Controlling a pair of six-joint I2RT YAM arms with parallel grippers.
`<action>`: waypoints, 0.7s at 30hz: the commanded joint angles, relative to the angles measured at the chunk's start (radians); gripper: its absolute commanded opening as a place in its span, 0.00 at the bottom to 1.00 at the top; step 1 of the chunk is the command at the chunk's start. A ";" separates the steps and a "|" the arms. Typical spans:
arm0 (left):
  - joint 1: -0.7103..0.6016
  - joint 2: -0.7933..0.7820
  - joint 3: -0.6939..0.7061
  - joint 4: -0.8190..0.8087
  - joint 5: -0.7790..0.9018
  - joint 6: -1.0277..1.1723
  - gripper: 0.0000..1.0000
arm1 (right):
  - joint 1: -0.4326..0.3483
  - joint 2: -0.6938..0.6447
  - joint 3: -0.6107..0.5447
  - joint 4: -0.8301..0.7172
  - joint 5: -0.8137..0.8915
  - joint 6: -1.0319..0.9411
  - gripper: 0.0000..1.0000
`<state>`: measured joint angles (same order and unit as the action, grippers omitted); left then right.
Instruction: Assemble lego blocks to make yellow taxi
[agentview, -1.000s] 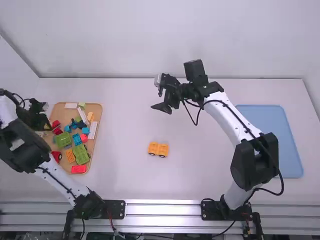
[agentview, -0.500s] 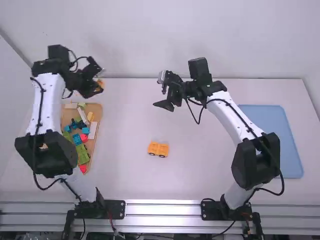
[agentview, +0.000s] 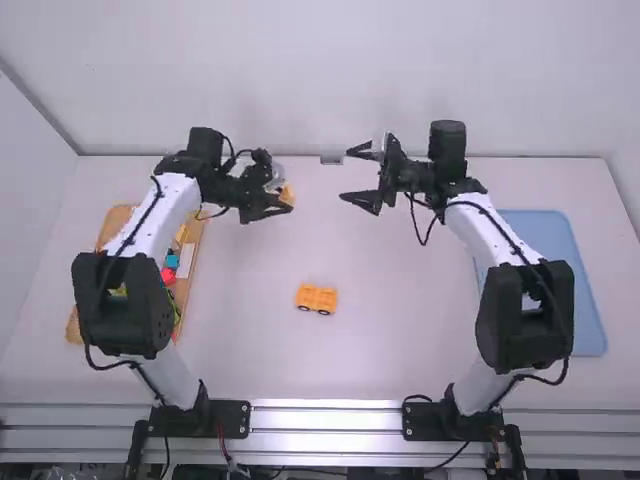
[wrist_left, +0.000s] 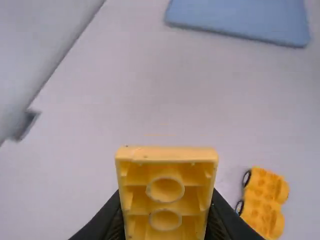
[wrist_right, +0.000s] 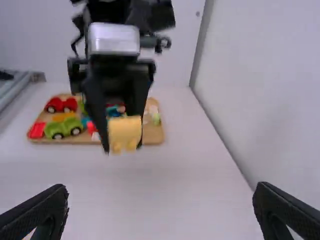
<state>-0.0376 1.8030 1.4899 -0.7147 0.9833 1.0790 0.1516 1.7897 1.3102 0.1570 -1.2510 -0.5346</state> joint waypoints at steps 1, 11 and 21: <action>-0.044 -0.020 -0.030 0.042 0.152 0.001 0.02 | 0.029 -0.015 -0.042 0.096 -0.062 0.262 0.99; -0.112 -0.059 -0.079 0.216 0.138 -0.155 0.02 | 0.072 -0.015 -0.066 0.115 -0.078 0.299 0.99; -0.120 -0.064 -0.081 0.243 0.267 -0.159 0.02 | 0.094 -0.015 -0.068 0.097 -0.101 0.212 0.87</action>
<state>-0.1543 1.7760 1.4143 -0.4751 1.1755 0.9230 0.2363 1.7897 1.2514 0.2550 -1.3502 -0.2981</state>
